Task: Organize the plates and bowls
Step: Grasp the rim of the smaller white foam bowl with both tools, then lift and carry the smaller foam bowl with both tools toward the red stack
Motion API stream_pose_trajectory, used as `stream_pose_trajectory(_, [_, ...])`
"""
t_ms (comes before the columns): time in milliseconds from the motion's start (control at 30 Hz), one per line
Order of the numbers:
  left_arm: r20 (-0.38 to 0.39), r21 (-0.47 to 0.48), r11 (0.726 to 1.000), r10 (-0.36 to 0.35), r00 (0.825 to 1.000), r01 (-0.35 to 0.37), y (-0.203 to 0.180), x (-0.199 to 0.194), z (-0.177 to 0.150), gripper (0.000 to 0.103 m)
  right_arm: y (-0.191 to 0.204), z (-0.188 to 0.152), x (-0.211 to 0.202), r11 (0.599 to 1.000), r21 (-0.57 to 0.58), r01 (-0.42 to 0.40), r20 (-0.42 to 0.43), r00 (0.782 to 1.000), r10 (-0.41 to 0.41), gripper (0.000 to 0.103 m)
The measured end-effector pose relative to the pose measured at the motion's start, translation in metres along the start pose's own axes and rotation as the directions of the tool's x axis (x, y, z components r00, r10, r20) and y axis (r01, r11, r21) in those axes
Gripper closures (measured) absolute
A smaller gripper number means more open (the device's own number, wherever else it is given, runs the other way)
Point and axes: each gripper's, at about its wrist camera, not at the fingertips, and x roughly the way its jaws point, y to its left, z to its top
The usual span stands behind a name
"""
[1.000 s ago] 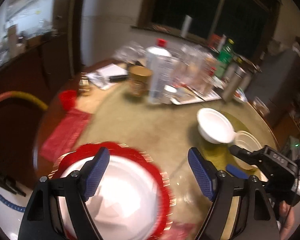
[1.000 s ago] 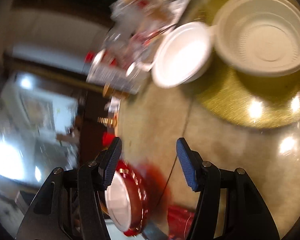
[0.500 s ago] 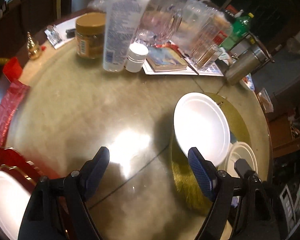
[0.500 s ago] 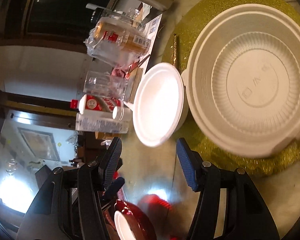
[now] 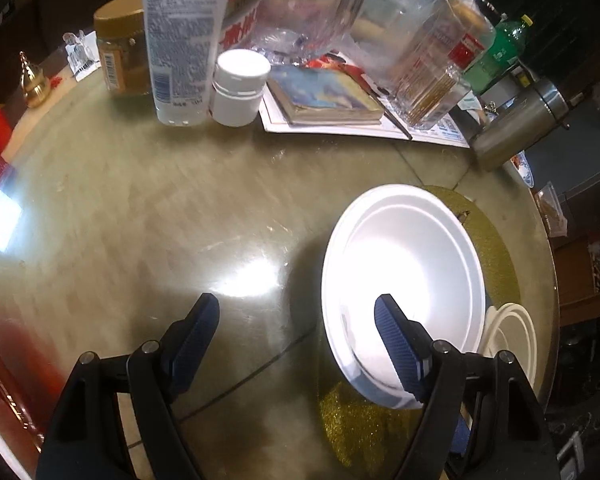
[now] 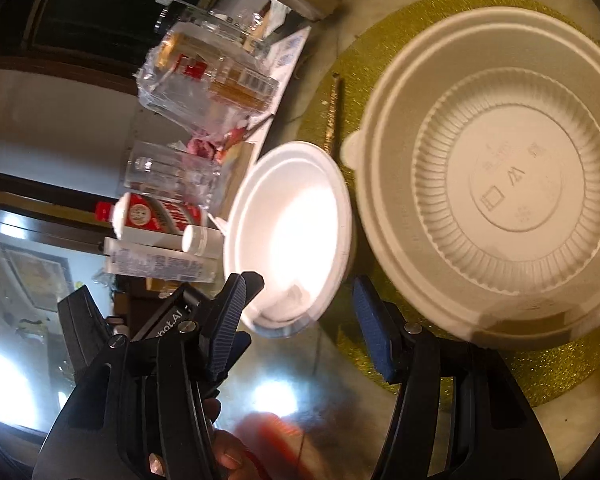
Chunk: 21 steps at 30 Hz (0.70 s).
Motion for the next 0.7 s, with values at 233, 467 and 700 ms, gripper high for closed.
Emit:
stream_pose_trajectory(233, [-0.009,0.102,0.993,0.064,0.998,-0.063,-0.011,0.002,-0.008,0.084,-0.004,-0.001,0.009,0.998,-0.024,0.060,-0.020,0.998,-0.060,0.094])
stream_pose_trajectory(467, [0.007,0.111,0.992,0.064,0.998,-0.064,-0.002,-0.014,-0.011,0.085,0.003,-0.011,0.007,0.997,-0.065,0.050,-0.024,0.998,-0.051,0.094])
stream_pose_trajectory(700, [0.040,0.137,0.988,0.061,0.997,-0.066,-0.004,-0.031,-0.024,0.085,0.006,-0.025,-0.008,0.995,-0.092,0.033,-0.012,0.999,-0.034,0.094])
